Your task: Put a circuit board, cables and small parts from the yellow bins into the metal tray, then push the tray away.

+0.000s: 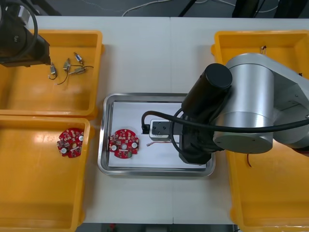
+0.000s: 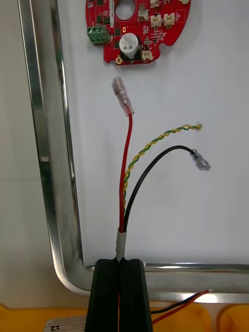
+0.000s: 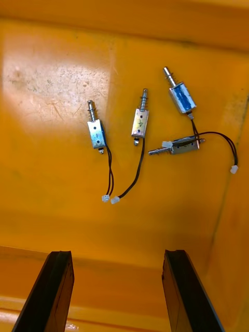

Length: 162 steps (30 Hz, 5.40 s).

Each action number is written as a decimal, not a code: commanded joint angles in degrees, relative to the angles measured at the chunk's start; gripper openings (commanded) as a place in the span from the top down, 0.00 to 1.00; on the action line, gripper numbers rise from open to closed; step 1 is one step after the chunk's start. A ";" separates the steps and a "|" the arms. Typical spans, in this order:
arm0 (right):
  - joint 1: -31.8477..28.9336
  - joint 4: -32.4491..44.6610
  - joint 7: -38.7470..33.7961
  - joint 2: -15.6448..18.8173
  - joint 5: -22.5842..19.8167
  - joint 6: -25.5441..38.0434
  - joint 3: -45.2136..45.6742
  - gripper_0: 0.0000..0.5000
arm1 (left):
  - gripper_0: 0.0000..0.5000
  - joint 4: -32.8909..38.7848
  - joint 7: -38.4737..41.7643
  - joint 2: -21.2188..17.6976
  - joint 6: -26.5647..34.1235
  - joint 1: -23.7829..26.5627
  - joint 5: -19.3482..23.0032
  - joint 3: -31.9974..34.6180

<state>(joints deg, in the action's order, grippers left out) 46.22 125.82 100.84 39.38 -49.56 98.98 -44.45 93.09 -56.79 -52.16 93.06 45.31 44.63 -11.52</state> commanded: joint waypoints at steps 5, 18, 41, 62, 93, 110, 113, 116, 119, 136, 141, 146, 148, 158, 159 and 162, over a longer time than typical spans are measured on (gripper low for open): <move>1.86 -4.70 3.66 -1.68 2.80 -4.67 -5.39 1.00 | 0.00 -10.47 -8.69 3.99 -6.14 4.26 -2.45 1.85; 1.60 -10.94 4.45 -4.49 6.84 -9.51 -11.10 1.00 | 0.00 -23.04 -10.98 9.71 -12.20 9.27 -9.21 1.41; 0.10 -12.08 6.12 -4.58 6.93 -11.18 -11.80 0.05 | 0.00 -41.93 -19.15 12.78 -20.64 14.55 -10.71 1.32; 0.19 -6.28 4.54 -5.63 0.78 3.59 5.07 0.00 | 0.00 -50.20 -22.14 15.95 -20.64 19.29 -13.87 4.40; -5.35 -1.63 -29.65 3.86 -9.77 11.02 33.20 0.00 | 0.00 -61.97 -28.11 19.02 -27.76 23.16 -18.27 9.50; -15.89 -3.03 -34.13 8.78 -10.39 11.02 50.34 0.00 | 0.00 -64.79 -28.82 19.99 -27.67 23.07 -18.62 10.73; -16.86 -3.82 -34.04 8.78 -9.24 11.02 52.27 0.00 | 0.13 -64.87 -28.91 19.99 -27.41 23.07 -18.62 10.46; -16.95 -5.23 -34.13 8.78 -7.75 11.02 53.06 0.00 | 0.38 -64.87 -28.91 19.99 -27.41 23.07 -18.62 10.29; -16.95 -6.64 -34.13 8.87 -5.73 11.02 53.06 0.00 | 0.88 -64.87 -28.73 19.99 -27.32 23.07 -18.62 10.29; -16.69 -15.34 -33.52 9.49 2.01 7.81 53.50 0.00 | 1.00 -50.46 -28.64 17.79 -8.16 21.31 -18.62 13.80; -15.63 -18.41 -32.81 9.57 3.59 4.47 53.41 0.00 | 1.00 -35.34 -23.02 15.86 1.77 16.92 -17.56 13.80; -13.78 -23.07 -31.76 9.93 4.03 1.21 53.32 0.00 | 1.00 -21.28 -17.83 14.98 12.67 14.02 -16.42 13.36; -13.08 -24.65 -31.23 9.93 4.64 -0.28 53.06 0.00 | 1.00 -18.29 -17.04 14.89 15.92 13.40 -15.72 13.36; -8.42 -34.41 -29.03 10.63 7.46 -12.67 46.64 0.00 | 1.00 -2.21 -8.16 12.17 16.94 7.34 -6.22 13.54; -7.90 -35.73 -28.77 10.72 7.81 -14.61 46.03 0.00 | 1.00 0.08 -7.20 11.81 16.94 6.28 -5.08 13.80; -6.75 -38.63 -27.98 10.89 9.21 -18.74 44.27 0.00 | 1.00 4.91 -5.44 11.11 16.94 3.82 -2.18 15.38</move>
<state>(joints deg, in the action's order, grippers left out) 36.04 88.69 68.91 47.21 -41.77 82.97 2.04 92.90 -64.69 -37.83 109.54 51.84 39.90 1.49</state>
